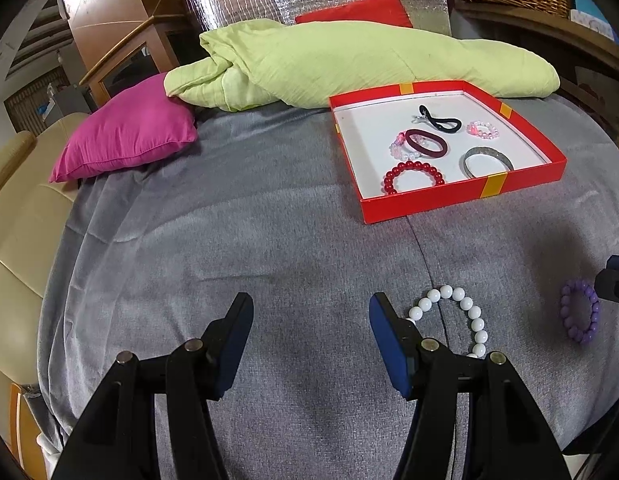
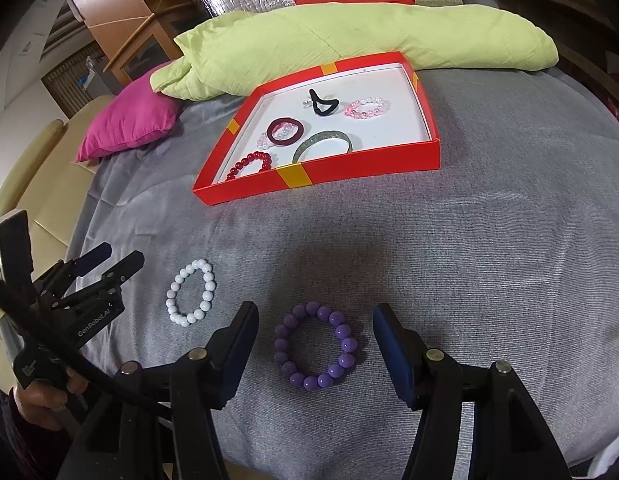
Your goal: Organize jewelry
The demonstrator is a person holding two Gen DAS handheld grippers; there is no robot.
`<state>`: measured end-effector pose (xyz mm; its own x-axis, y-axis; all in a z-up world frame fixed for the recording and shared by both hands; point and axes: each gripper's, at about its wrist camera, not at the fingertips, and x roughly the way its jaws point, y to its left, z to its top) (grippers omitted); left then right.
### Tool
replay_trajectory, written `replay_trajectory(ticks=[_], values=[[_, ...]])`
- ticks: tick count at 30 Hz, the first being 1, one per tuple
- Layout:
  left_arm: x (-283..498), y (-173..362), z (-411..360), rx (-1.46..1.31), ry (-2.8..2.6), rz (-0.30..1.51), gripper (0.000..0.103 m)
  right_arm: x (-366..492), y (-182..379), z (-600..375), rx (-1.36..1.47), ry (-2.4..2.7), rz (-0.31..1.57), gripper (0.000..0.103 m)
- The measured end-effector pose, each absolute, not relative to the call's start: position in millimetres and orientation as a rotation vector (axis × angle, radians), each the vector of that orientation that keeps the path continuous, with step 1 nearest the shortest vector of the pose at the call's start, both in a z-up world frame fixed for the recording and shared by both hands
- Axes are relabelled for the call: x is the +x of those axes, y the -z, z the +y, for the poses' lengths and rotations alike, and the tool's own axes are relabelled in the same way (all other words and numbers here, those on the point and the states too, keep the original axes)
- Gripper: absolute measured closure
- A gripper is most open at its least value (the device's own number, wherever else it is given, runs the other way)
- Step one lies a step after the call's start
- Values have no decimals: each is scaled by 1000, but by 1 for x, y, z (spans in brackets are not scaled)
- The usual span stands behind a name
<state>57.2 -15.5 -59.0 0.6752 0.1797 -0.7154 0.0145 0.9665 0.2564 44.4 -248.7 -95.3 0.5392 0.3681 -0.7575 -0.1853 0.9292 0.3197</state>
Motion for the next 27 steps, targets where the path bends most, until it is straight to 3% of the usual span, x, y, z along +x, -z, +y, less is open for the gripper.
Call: replay_trajectory(ticks=[24,27], values=[[52,68,-7,301,-86,854,42,38,113,-242,103,-340,995,39],[50,68,-2,280,-68,862,42,36,114,-237,73,-349,989,35]])
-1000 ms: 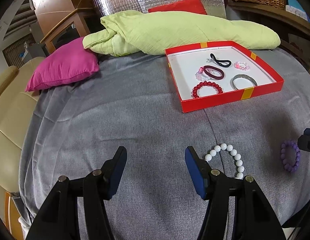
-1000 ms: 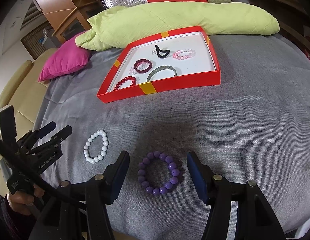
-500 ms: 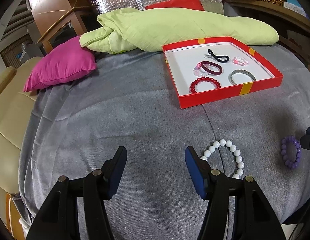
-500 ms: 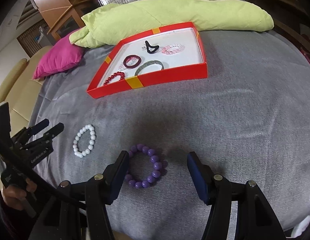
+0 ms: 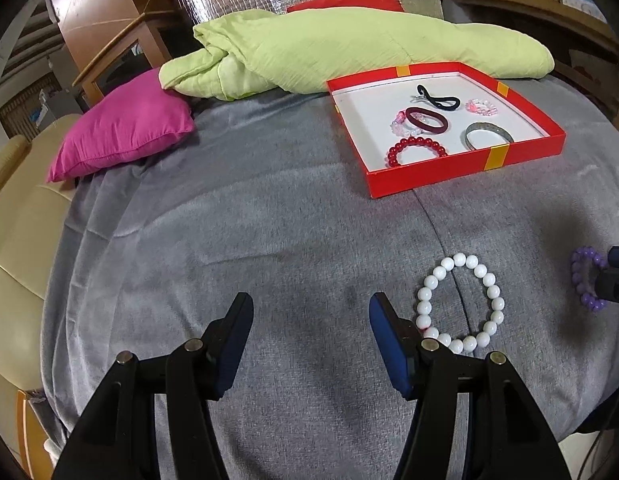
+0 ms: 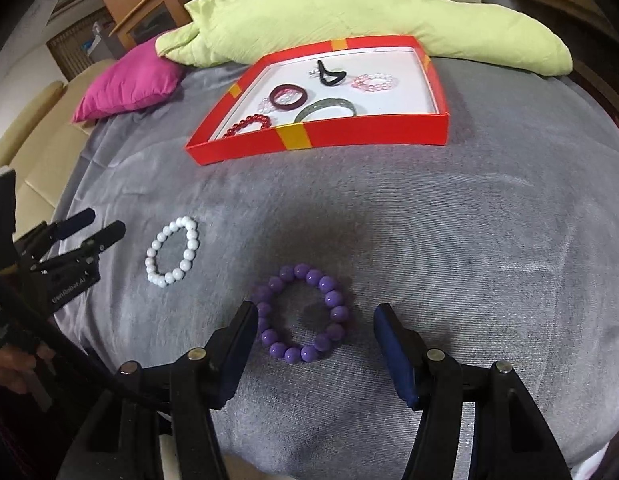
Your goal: Organize jewelry
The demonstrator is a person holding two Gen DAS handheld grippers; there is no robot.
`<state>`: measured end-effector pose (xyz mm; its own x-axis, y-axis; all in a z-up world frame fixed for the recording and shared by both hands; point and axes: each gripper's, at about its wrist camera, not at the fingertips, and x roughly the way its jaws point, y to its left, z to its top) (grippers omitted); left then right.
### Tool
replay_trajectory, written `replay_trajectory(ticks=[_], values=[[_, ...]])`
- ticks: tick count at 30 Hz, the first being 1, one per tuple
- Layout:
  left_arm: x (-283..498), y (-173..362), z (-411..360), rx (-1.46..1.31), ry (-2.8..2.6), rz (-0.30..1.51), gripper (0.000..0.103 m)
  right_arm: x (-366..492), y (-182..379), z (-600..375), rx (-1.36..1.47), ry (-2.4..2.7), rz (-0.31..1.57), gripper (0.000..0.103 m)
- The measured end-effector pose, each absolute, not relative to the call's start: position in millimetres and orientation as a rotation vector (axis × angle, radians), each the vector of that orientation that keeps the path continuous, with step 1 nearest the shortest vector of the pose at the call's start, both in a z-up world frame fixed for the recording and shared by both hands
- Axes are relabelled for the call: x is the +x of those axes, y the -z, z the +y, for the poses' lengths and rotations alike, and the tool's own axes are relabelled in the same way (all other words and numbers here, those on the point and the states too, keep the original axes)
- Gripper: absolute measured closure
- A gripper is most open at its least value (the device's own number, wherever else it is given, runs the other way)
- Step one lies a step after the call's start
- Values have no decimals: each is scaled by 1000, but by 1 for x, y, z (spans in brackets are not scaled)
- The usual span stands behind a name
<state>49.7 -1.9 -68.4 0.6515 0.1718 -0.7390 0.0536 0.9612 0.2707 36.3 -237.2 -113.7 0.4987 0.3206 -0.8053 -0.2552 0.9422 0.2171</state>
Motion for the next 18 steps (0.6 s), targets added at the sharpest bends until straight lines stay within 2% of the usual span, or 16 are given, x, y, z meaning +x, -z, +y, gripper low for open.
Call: replay_trajectory(ticks=[12,18], values=[[46,72,-10,182,88,926,42,28,119,-218,-70,-354,967,29],[48,79,-21,160,154,977,41,23,122,-212,-137,-344,939,29]])
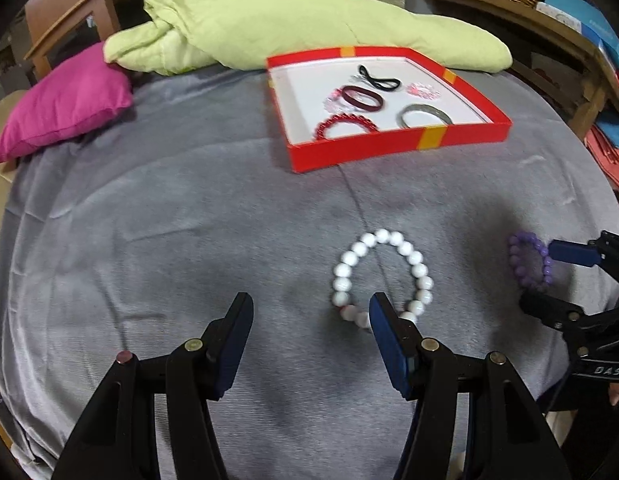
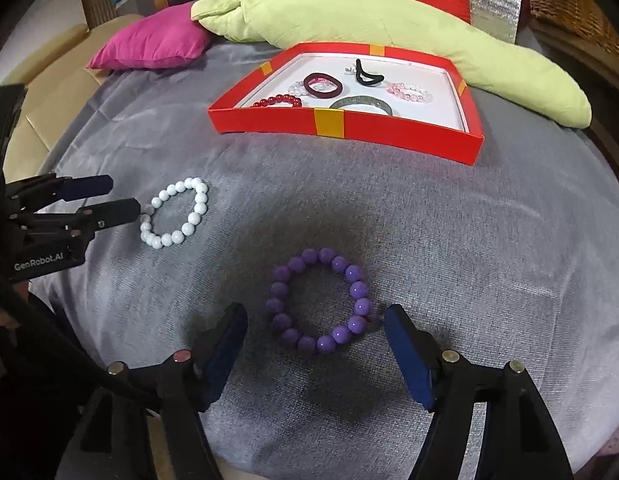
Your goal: Organize jewelry
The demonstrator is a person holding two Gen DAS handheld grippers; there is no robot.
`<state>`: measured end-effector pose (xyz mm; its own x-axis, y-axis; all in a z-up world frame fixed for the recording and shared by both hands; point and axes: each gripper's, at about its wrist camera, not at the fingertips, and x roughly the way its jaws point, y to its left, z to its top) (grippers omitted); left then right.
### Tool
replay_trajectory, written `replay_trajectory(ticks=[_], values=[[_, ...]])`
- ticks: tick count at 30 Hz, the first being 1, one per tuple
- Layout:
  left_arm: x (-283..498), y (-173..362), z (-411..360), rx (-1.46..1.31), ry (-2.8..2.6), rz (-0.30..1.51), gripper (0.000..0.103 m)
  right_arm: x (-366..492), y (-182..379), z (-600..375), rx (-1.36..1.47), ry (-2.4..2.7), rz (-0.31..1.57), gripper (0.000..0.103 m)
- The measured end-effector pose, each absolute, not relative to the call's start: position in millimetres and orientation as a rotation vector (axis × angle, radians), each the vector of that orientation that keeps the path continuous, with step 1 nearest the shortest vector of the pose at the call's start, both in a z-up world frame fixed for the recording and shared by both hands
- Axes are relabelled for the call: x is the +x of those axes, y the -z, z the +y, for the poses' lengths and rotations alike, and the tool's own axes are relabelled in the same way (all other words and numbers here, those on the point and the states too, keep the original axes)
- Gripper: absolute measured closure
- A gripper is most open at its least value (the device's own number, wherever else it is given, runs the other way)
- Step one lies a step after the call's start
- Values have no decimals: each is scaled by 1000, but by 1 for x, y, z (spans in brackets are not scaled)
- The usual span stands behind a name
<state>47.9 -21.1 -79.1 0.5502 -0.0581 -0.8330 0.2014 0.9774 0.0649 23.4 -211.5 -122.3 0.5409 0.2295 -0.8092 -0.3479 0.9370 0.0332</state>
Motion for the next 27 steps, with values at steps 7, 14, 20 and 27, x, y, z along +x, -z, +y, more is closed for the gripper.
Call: replay_trajectory(ticks=[7,14,20,27], values=[[48,84,-30,99,237,1028,40,18,122,-207,-239,-329,880,66],[52,91,-36,67,267,1059,40,28,116,-232,-148,-239,879,80],[53,92,-43,43,302,1050,40,37,113,-249,-53,-197,893,80],[59,95,-52,14,332,1051,40,40,116,-252,-19,-200,909,80]])
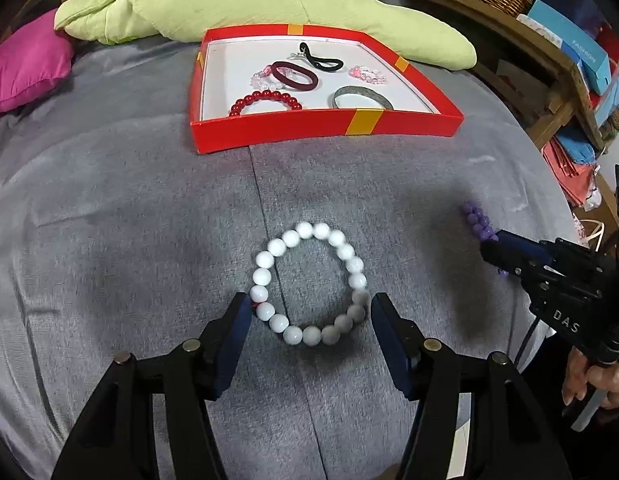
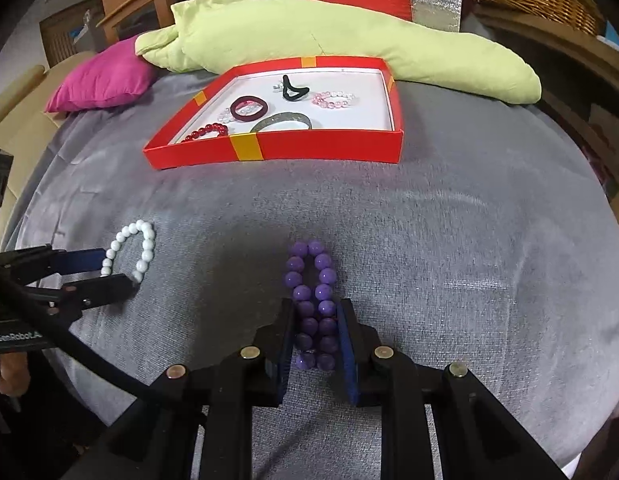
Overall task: Organize jewelry
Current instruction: 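Grasp and lift the white beaded bracelet with the left tool while the right tool opens over the purple bracelet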
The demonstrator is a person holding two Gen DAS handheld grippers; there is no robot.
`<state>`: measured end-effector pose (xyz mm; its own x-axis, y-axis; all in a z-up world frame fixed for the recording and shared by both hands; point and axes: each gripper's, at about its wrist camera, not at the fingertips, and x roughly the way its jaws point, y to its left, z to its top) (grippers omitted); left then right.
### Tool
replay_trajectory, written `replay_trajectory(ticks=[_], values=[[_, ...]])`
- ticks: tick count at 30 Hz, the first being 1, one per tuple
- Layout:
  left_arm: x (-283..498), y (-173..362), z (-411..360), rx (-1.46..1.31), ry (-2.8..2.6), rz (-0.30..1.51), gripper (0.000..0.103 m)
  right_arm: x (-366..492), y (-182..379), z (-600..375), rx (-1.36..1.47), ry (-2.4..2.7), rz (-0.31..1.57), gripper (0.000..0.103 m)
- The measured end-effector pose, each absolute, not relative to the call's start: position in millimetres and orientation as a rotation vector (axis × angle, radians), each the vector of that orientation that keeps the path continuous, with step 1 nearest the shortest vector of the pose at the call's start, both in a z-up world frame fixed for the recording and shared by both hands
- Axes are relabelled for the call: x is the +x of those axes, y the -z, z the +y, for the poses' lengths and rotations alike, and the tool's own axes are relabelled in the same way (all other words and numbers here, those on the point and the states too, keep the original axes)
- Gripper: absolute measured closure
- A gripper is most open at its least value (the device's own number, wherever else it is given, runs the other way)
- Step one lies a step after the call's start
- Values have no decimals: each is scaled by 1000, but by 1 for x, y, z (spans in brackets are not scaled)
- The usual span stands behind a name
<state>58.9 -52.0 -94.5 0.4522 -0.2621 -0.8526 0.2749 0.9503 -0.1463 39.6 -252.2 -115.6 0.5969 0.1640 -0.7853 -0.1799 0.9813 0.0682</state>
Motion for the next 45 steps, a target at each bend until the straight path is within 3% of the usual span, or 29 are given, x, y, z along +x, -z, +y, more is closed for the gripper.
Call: replay_trajectory(ticks=[4,11,15,22,35,38,40,42,45], values=[[61,95,-57,34,319,1034,44,40,116,-254,-5,-202,914,80],[65,96,-60,77,270,1003,80,39,116,-255,-3,-205,911,80],[67,96,-55,37,257,1004,88,36,115,-253,-19,-205,902,80],[66,95,-53,21,252,996,93,33,107,-257,25,-231,871,80],[60,78,-43,-5,238,922,93,25,82,-259,90,-303,764,80],[61,77,-41,-2,217,919,93,28,87,-257,97,-310,810,80],[61,77,-41,-1,208,920,93,33,93,-256,106,-316,864,73],[60,77,-40,-2,205,918,93,35,97,-254,93,-300,889,35],[59,75,-39,5,195,911,93,29,93,-250,74,-316,842,30]])
